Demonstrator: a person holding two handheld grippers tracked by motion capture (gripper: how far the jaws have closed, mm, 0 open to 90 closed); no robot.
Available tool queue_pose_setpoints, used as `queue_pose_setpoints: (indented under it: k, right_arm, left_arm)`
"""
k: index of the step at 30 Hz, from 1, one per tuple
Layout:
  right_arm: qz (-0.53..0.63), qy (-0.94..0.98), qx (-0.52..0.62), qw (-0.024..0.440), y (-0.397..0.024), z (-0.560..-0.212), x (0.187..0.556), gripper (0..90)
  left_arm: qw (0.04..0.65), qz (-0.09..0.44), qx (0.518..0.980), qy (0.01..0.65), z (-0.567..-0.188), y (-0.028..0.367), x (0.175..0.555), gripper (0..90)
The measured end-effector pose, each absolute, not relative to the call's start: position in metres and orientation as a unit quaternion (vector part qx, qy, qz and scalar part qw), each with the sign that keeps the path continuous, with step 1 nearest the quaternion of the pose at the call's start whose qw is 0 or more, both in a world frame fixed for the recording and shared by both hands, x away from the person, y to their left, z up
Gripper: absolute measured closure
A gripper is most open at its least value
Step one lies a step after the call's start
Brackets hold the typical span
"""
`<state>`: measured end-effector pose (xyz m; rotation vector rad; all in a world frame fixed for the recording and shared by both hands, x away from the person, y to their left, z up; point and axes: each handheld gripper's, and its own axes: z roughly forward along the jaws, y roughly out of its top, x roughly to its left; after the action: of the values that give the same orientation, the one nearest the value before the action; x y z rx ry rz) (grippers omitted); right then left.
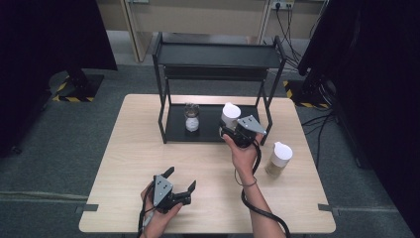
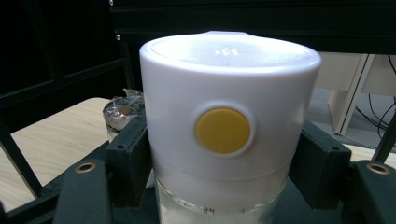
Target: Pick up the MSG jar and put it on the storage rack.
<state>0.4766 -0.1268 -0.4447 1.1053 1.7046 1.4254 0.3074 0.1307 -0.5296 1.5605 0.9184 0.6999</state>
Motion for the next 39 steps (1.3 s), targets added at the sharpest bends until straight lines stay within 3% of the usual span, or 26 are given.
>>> queue_pose_setpoints:
  k: [39]
  right_arm:
    - [0.529, 0.660, 0.432, 0.313, -0.110, -0.456, 0.508, 30.8]
  left_arm:
    - [0.565, 0.296, 0.662, 0.393, -0.530, 0.131, 0.307, 7.6]
